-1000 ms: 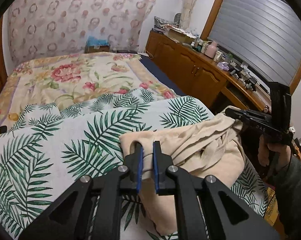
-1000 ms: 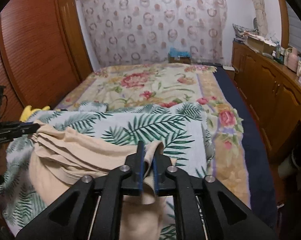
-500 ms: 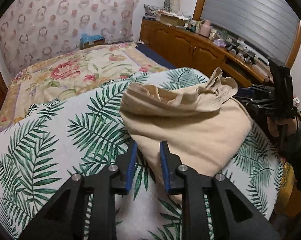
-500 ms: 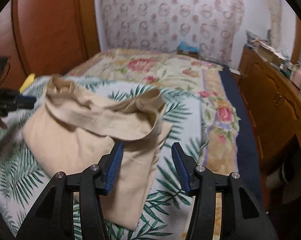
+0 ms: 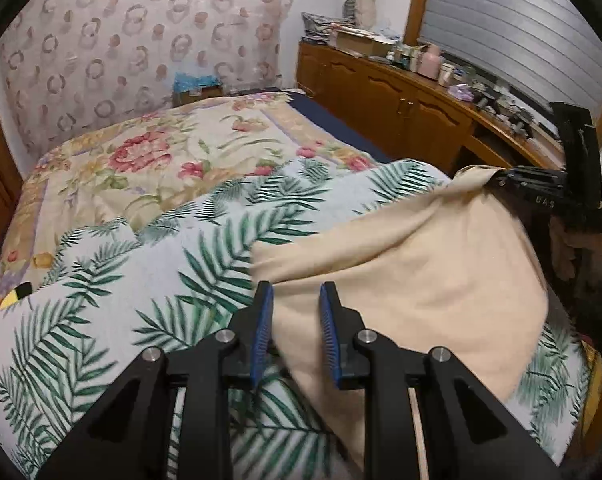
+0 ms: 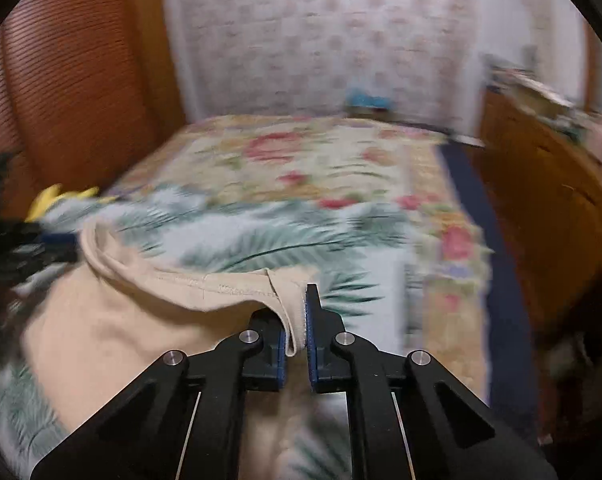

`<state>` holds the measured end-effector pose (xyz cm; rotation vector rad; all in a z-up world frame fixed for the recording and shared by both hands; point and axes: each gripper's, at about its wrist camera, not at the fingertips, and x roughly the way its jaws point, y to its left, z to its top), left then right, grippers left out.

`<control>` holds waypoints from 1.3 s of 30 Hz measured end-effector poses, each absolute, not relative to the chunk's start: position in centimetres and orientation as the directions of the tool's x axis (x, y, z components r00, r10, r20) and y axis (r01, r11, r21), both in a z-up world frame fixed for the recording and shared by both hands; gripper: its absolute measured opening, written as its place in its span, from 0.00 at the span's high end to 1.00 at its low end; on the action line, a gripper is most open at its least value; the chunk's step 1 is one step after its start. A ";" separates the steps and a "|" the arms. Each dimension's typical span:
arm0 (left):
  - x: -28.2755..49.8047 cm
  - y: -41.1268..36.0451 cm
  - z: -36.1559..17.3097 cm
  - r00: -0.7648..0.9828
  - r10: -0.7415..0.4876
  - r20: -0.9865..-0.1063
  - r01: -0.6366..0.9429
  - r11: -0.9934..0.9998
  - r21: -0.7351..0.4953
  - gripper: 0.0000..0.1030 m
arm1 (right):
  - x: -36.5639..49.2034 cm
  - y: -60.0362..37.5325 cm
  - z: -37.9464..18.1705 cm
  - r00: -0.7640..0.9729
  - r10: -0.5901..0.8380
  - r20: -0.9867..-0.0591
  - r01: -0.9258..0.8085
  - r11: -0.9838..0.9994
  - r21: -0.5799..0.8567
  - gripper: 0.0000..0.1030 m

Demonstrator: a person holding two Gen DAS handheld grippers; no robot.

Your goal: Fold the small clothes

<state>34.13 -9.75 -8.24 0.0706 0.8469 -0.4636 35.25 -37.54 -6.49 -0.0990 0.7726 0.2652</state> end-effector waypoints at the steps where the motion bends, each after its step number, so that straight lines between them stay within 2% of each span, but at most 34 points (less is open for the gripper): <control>1: 34.3 -9.6 -8.3 0.569 -0.364 -0.737 0.417 0.900 -0.123 0.79 | 35.4 -37.5 -6.5 0.680 0.181 -0.710 -0.256 0.967 0.001 0.95; 4: 34.1 -9.2 -8.5 0.563 -0.374 -0.737 0.419 0.898 -0.136 0.79 | 34.8 -37.0 -6.2 0.680 0.174 -0.713 -0.265 0.964 -0.018 0.92; 5: 33.9 -9.2 -8.5 0.563 -0.372 -0.738 0.422 0.897 -0.130 0.78 | 34.6 -36.9 -6.1 0.679 0.169 -0.714 -0.265 0.964 -0.024 0.81; 6: 33.8 -9.2 -8.6 0.562 -0.369 -0.740 0.423 0.897 -0.126 0.78 | 34.2 -36.8 -6.0 0.678 0.166 -0.716 -0.263 0.965 -0.025 0.58; 8: 33.8 -9.2 -8.9 0.555 -0.362 -0.749 0.423 0.898 -0.121 0.78 | 33.3 -36.9 -5.7 0.683 0.187 -0.706 -0.262 0.965 0.002 0.34; 12: 33.8 -9.4 -9.8 0.541 -0.332 -0.773 0.417 0.904 -0.096 0.77 | 32.1 -36.2 -6.3 0.641 0.229 -0.733 -0.300 0.953 0.036 0.30; 18: 34.3 -9.7 -10.7 0.522 -0.319 -0.791 0.416 0.905 -0.091 0.74 | 32.1 -35.9 -9.2 0.577 0.208 -0.790 -0.283 0.958 0.045 0.29; 21: 34.8 -9.6 -10.9 0.511 -0.335 -0.791 0.406 0.906 -0.121 0.74 | 32.5 -36.5 -10.3 0.544 0.251 -0.800 -0.273 0.955 0.114 0.29; 26: 35.8 -9.0 -11.1 0.474 -0.380 -0.794 0.388 0.900 -0.199 0.74 | 32.5 -35.9 -10.4 0.538 0.290 -0.792 -0.299 0.944 0.142 0.29; 28: 35.9 -9.2 -11.1 0.472 -0.379 -0.796 0.386 0.900 -0.200 0.74 | 32.3 -35.2 -10.4 0.532 0.300 -0.792 -0.329 0.935 0.134 0.34; 30: 36.0 -9.3 -11.1 0.467 -0.391 -0.793 0.387 0.897 -0.214 0.74 | 32.2 -34.6 -10.3 0.522 0.322 -0.790 -0.356 0.924 0.141 0.51; 32: 36.3 -9.5 -11.1 0.458 -0.407 -0.790 0.390 0.891 -0.232 0.74 | 32.1 -34.1 -10.4 0.515 0.336 -0.789 -0.375 0.916 0.145 0.58; 34: 36.4 -9.6 -11.1 0.445 -0.427 -0.787 0.397 0.882 -0.253 0.74 | 32.1 -34.2 -10.4 0.508 0.363 -0.781 -0.393 0.905 0.165 0.70; 36: 36.6 -9.9 -11.1 0.420 -0.461 -0.782 0.420 0.862 -0.283 0.81 | 32.0 -34.4 -10.3 0.501 0.390 -0.772 -0.407 0.894 0.188 0.82; 39: 36.5 -9.8 -10.9 0.407 -0.498 -0.765 0.438 0.842 -0.315 0.93 | 31.5 -34.2 -9.7 0.518 0.403 -0.755 -0.426 0.886 0.180 0.87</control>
